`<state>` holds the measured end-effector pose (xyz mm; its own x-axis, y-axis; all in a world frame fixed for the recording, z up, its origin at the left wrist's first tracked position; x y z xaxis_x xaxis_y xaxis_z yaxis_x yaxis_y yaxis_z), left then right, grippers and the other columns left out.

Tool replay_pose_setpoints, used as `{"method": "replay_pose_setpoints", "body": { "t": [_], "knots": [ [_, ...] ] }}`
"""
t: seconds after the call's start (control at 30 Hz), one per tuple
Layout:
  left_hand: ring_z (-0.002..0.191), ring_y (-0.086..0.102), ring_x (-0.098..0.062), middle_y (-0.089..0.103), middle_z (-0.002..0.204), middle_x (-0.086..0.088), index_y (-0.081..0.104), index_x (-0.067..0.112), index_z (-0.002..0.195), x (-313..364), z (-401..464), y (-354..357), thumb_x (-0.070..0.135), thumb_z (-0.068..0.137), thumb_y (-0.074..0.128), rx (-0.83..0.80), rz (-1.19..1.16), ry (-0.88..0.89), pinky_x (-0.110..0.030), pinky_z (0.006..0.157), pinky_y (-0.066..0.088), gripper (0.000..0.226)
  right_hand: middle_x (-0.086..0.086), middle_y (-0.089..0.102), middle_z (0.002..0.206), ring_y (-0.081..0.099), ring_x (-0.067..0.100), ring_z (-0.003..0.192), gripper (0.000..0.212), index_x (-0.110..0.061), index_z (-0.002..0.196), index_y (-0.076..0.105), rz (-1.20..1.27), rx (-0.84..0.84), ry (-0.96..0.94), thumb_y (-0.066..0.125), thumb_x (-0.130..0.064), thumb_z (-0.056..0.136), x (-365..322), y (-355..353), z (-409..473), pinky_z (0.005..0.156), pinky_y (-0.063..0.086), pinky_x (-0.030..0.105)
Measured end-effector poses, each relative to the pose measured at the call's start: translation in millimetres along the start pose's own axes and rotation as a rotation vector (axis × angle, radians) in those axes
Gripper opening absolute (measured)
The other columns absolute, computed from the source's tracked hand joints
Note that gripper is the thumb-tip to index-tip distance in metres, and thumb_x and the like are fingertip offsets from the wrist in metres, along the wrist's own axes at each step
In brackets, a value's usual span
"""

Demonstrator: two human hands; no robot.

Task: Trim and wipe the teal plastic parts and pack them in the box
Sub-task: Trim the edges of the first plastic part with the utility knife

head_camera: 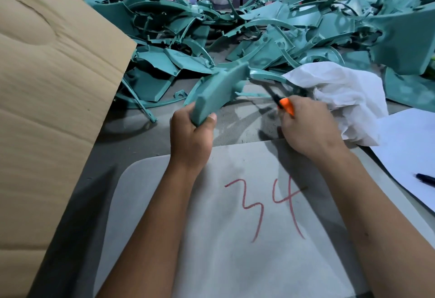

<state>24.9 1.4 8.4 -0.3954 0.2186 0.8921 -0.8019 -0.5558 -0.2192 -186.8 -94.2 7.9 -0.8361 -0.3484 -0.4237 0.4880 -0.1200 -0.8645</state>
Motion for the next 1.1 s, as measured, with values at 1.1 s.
{"method": "replay_pose_setpoints", "body": {
  "t": [1.1],
  "knots": [
    [0.087,0.069,-0.014,0.073,0.09,0.002,0.073,0.009,0.099,14.1,3.6,-31.1,-0.016,0.084,0.062,0.205,0.123,0.39,-0.036,0.075,0.058,0.031,0.009,0.059,0.067,0.059,0.029,0.054,0.024,-0.017,0.1,0.047,0.625,0.206,-0.38,0.053,-0.038,0.107,-56.2,-20.9,-29.7,0.051,0.046,0.049]
  ]
}}
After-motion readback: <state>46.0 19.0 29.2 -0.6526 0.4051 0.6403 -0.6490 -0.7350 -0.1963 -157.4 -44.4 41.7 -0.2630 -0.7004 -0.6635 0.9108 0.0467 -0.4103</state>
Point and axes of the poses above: each hand's wrist, its own z-axis towards the middle knuckle, its own y-axis out of the palm, x = y × z, the point moved 6 cm from there along z, towards the middle knuckle
